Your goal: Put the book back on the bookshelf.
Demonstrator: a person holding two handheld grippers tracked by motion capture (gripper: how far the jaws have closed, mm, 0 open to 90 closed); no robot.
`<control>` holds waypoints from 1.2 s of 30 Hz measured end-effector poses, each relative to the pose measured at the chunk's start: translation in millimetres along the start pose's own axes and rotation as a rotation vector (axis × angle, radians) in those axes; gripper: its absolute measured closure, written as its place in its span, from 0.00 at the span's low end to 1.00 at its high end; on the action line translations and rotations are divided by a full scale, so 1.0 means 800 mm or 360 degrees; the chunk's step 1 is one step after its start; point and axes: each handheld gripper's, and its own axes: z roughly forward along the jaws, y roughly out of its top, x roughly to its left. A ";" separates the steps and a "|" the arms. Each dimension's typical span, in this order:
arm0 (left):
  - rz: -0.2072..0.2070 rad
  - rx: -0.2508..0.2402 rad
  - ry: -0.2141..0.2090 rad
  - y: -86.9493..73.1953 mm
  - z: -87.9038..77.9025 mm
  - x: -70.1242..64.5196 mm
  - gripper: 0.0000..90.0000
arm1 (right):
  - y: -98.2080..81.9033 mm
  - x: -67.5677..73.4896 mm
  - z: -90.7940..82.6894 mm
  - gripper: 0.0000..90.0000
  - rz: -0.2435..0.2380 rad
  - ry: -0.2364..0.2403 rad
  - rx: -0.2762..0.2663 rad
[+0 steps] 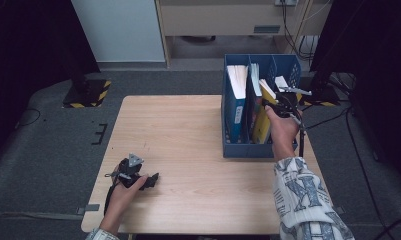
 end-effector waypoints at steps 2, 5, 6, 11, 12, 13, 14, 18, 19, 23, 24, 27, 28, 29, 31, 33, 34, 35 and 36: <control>-0.0004 -0.0003 0.0002 0.000 0.000 0.000 0.00 | -0.002 0.000 -0.003 0.81 -0.0007 -0.0001 0.0006; -0.0002 -0.0001 0.0002 0.000 0.000 0.000 0.00 | -0.004 0.001 -0.007 0.81 -0.0007 0.0007 0.0023; -0.0006 -0.0005 0.0003 0.000 0.000 -0.001 0.00 | -0.004 0.001 -0.008 0.81 -0.0014 0.0008 0.0030; -0.0007 -0.0005 0.0006 0.000 0.000 -0.001 0.00 | -0.007 0.002 -0.013 0.80 -0.0019 0.0019 0.0051; -0.0007 -0.0005 0.0007 0.000 0.000 -0.001 0.00 | -0.007 0.002 -0.013 0.80 -0.0019 0.0019 0.0051; -0.0004 -0.0001 0.0008 0.000 0.000 -0.001 0.00 | -0.009 0.002 -0.015 0.80 -0.0017 0.0023 0.0046; -0.0004 -0.0001 0.0008 0.000 0.000 -0.001 0.00 | -0.009 0.002 -0.015 0.80 -0.0017 0.0023 0.0046; -0.0006 -0.0004 0.0008 0.000 0.000 -0.001 0.00 | -0.013 0.000 -0.018 0.79 -0.0013 0.0027 0.0042; -0.0003 -0.0001 0.0007 0.000 0.000 -0.001 0.00 | -0.013 -0.001 -0.019 0.78 -0.0001 0.0033 0.0044; -0.0003 -0.0001 0.0007 0.000 0.000 -0.001 0.00 | -0.013 -0.003 -0.023 0.77 0.0026 0.0049 0.0041; -0.0002 -0.0001 0.0007 0.000 0.000 -0.001 0.00 | -0.012 -0.003 -0.025 0.76 0.0028 0.0058 0.0038; -0.0003 -0.0001 0.0007 0.000 0.000 -0.001 0.00 | -0.011 -0.002 -0.030 0.75 0.0019 0.0066 0.0032; -0.0002 -0.0001 0.0007 0.000 0.000 -0.001 0.00 | -0.011 -0.002 -0.031 0.74 0.0018 0.0070 0.0025; -0.0003 -0.0001 0.0007 0.000 0.000 -0.001 0.00 | -0.011 -0.003 -0.032 0.74 0.0030 0.0078 0.0021; -0.0003 -0.0001 0.0007 0.000 0.000 -0.001 0.00 | -0.011 -0.002 -0.036 0.74 0.0029 0.0083 0.0007; -0.0003 -0.0001 0.0007 0.000 0.000 -0.001 0.00 | -0.010 -0.002 -0.037 0.74 0.0027 0.0083 0.0003; -0.0003 -0.0001 0.0007 0.000 0.000 -0.001 0.00 | -0.010 -0.001 -0.038 0.74 0.0033 0.0082 -0.0002; -0.0003 -0.0001 0.0006 0.000 0.000 -0.001 0.00 | -0.009 -0.001 -0.039 0.74 0.0032 0.0084 -0.0008; -0.0002 -0.0001 0.0007 0.000 0.000 -0.001 0.00 | -0.009 -0.001 -0.041 0.74 0.0033 0.0087 -0.0008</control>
